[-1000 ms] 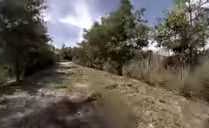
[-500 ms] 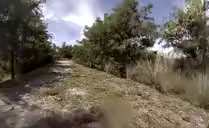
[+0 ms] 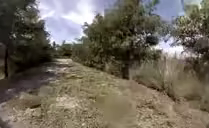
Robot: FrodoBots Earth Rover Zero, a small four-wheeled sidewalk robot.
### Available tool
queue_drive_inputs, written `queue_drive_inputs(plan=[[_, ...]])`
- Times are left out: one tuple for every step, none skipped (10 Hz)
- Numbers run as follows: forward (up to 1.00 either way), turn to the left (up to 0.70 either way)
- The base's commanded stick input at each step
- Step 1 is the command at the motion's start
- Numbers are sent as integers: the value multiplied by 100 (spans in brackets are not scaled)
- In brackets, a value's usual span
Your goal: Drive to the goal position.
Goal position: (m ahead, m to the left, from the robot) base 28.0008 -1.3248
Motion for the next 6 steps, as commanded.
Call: queue_drive_inputs(plan=[[84,34],[84,34],[84,34],[84,34],[84,34],[84,34]])
